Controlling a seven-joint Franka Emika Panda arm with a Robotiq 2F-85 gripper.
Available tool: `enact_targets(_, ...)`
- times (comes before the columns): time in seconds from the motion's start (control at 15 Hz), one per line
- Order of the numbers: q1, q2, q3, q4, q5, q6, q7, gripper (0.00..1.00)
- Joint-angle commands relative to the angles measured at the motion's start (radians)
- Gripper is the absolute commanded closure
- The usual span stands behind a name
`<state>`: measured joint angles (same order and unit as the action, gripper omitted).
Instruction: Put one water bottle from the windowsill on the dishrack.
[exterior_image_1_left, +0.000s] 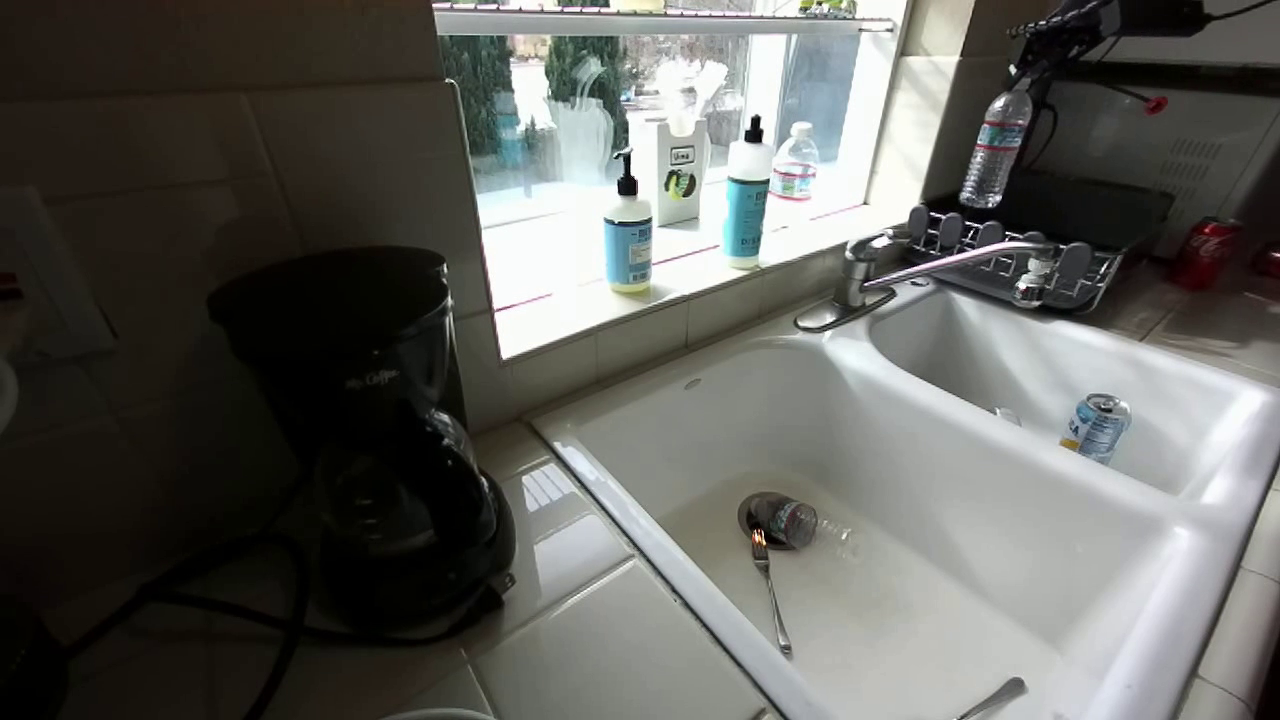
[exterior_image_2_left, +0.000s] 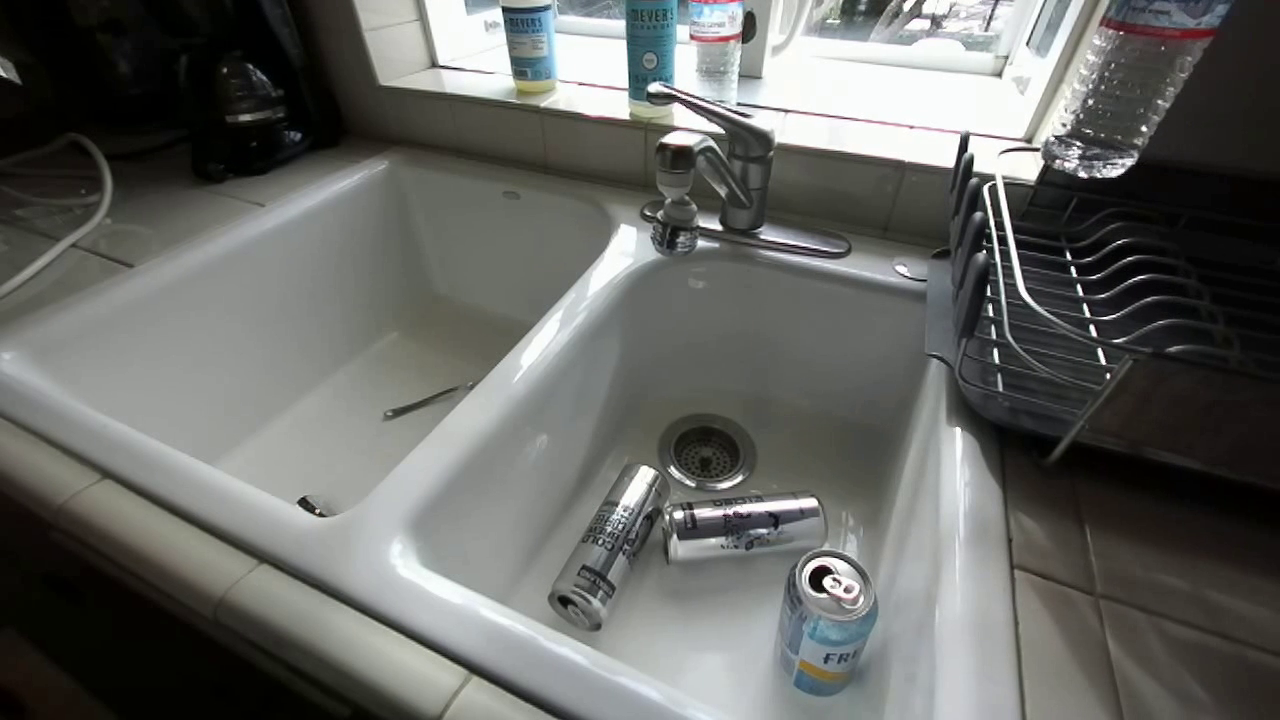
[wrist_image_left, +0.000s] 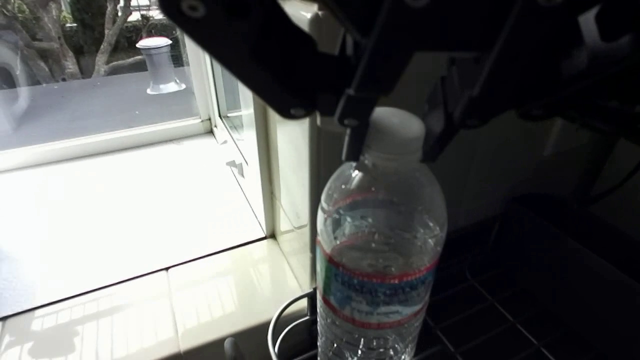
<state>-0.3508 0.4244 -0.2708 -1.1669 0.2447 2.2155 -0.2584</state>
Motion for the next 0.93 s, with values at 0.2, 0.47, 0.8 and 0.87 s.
enact_targets(0.2,0.008,0.054,0.022,0.006,0.015,0.043,0.008,0.92)
enact_targets(0.47,0.007,0.068,0.017,0.000,0.007,0.045,0.015,0.92)
enact_targets(0.8,0.008,0.079,0.011,-0.021,0.007,0.075,0.023,0.92)
enact_targets(0.87,0.006,0.080,0.009,-0.025,0.009,0.083,0.026,0.92)
